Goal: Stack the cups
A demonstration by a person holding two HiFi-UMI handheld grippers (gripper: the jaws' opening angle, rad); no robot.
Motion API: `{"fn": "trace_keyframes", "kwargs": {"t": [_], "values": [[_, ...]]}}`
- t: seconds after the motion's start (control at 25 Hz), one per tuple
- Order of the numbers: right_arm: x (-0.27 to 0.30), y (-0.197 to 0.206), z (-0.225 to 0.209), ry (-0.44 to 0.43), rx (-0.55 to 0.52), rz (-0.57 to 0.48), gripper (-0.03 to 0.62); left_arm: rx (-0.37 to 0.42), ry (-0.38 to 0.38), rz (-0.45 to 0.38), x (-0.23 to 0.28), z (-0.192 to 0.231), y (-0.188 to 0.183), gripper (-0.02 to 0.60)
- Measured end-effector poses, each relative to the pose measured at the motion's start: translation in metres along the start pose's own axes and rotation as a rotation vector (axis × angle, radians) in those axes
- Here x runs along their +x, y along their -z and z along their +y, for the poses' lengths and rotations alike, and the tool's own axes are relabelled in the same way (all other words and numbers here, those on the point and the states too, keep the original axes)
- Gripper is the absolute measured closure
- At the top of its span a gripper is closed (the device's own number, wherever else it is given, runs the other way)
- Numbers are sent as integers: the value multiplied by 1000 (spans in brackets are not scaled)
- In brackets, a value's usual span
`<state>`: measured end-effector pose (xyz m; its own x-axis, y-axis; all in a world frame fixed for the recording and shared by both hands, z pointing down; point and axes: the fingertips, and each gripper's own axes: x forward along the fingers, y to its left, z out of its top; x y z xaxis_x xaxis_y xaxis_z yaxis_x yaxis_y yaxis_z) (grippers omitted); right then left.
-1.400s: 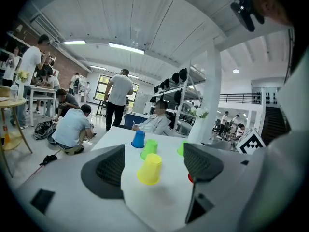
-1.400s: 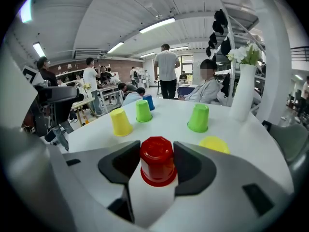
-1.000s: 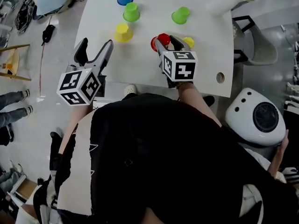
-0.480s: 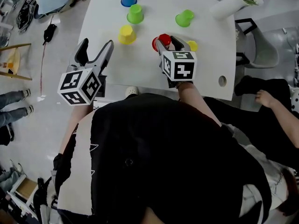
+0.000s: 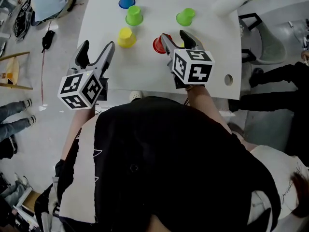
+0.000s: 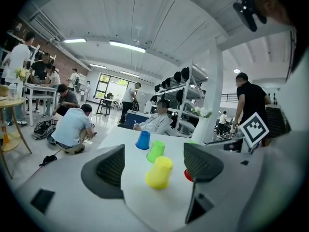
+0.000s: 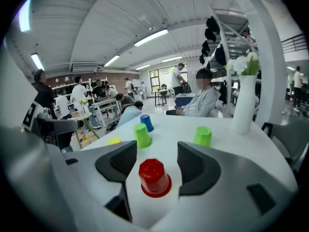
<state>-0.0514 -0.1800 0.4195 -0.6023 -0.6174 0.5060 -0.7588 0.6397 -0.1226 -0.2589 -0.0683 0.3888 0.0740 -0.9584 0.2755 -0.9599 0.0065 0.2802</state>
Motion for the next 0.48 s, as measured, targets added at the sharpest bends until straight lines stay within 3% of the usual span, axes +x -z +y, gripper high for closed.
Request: {"fn": "trace_keyframes", "kwargs": {"t": [0.2,0.48], "values": [[-36,-29,-47,106,-32,-80,330,5,44,-1,16,-14,-2,202],[-53,14,-86,150,14,22,299,19,91,7,34,-40,-6,202]]}}
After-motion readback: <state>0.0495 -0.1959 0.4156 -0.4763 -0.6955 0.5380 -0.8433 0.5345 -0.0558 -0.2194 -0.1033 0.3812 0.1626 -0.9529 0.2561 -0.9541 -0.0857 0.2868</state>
